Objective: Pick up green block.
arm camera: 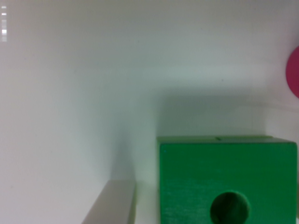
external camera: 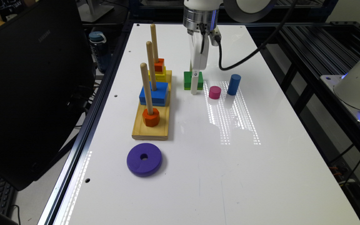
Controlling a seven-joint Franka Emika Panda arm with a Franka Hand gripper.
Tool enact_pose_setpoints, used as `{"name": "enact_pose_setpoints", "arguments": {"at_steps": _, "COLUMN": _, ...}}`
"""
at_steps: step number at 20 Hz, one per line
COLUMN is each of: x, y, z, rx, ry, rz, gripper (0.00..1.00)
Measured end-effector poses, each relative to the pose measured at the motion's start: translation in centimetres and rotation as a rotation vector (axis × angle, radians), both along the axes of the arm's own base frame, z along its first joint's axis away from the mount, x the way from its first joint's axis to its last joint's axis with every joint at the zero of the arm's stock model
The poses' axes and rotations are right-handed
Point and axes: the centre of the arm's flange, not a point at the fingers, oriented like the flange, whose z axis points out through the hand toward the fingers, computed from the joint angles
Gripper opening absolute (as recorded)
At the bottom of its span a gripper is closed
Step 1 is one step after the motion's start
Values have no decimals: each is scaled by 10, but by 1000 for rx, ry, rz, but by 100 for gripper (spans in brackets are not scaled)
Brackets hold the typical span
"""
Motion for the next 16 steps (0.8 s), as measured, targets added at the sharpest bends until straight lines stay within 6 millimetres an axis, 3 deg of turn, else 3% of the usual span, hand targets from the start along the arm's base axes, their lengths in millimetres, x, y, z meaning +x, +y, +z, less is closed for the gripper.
{"name": "enact_pose_setpoints", "arguments": {"at_steps": 16, "x": 10, "y": -1, "z": 0, "rx": 2, "ry": -10, "rz": -1, "gripper": 100}}
